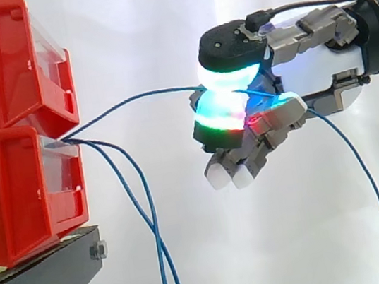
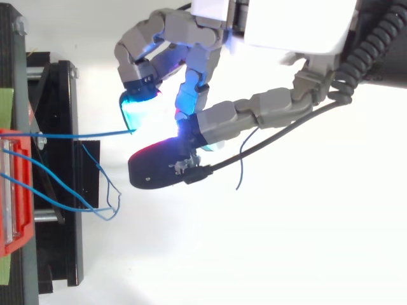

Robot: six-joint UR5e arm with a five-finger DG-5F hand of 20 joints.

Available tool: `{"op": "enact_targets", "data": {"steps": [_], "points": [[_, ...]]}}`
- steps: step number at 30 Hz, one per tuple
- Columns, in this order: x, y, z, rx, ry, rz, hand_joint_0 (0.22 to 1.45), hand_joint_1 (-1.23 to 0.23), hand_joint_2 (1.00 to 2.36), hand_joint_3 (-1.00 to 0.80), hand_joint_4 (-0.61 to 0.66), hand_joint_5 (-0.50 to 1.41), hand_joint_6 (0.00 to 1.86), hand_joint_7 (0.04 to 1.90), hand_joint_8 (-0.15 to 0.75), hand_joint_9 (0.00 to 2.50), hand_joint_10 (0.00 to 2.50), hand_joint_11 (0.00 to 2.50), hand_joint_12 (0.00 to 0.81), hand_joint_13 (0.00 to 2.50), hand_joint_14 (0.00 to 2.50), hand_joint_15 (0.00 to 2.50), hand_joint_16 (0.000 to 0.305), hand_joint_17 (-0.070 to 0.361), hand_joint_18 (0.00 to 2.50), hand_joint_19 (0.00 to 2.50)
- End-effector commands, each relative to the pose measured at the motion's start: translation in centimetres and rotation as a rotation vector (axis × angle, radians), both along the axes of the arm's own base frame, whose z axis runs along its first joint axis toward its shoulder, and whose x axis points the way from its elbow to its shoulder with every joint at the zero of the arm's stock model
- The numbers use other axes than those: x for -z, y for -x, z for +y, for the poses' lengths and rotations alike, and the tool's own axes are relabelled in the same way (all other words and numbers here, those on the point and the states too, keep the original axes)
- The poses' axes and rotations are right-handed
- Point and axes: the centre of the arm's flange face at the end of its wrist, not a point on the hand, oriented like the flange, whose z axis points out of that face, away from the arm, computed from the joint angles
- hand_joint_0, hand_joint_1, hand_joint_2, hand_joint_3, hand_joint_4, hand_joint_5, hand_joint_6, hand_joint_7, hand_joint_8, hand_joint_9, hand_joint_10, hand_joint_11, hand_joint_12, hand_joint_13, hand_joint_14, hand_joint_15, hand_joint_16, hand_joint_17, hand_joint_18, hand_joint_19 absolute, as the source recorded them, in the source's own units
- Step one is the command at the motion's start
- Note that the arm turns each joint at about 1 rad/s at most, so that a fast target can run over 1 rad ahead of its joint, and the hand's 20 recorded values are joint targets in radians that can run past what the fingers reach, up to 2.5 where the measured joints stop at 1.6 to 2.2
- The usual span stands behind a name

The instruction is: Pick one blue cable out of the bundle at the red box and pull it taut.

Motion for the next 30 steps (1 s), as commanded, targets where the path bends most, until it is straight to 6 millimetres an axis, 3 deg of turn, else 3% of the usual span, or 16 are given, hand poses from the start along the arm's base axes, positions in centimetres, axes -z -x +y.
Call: {"op": "enact_targets", "data": {"steps": [1,3,6,13,17,30], "points": [[-0.04,-0.02,0.02,0.0,0.0,-0.002,0.57,-0.7,1.01,-0.15,0.22,-0.07,0.82,1.16,0.436,1.37,0.01,1.25,0.435,0.72,0.01,0.32,0.061,0.138,0.66,0.33],[-0.04,-0.02,0.04,-0.002,0.0,-0.002,0.53,-0.7,1.01,-0.28,0.21,-0.08,0.82,1.17,0.388,1.32,0.02,1.28,0.391,0.68,0.01,0.35,0.052,0.117,0.58,0.38],[0.03,0.0,0.03,-0.002,0.0,0.0,0.52,-0.69,1.01,-0.38,0.21,-0.08,0.82,1.15,0.393,1.32,0.02,1.28,0.398,0.68,0.01,0.35,0.053,0.12,0.59,0.38],[0.05,0.01,0.03,-0.002,0.0,0.002,0.5,-0.6,1.0,-0.44,0.2,-0.07,0.8,1.11,0.399,1.33,0.02,1.26,0.4,0.68,0.01,0.34,0.055,0.123,0.59,0.38],[0.03,0.0,0.03,-0.002,0.0,0.0,0.56,-0.57,1.01,-0.35,0.19,-0.07,0.79,1.15,0.376,1.33,0.02,1.27,0.383,0.67,0.01,0.35,0.051,0.115,0.57,0.4],[-0.03,-0.02,0.15,-0.003,-0.002,0.0,0.58,-0.7,1.02,-0.13,0.22,-0.07,0.82,1.21,0.421,1.37,0.02,1.28,0.403,0.72,0.01,0.33,0.054,0.122,0.67,0.35]]}}
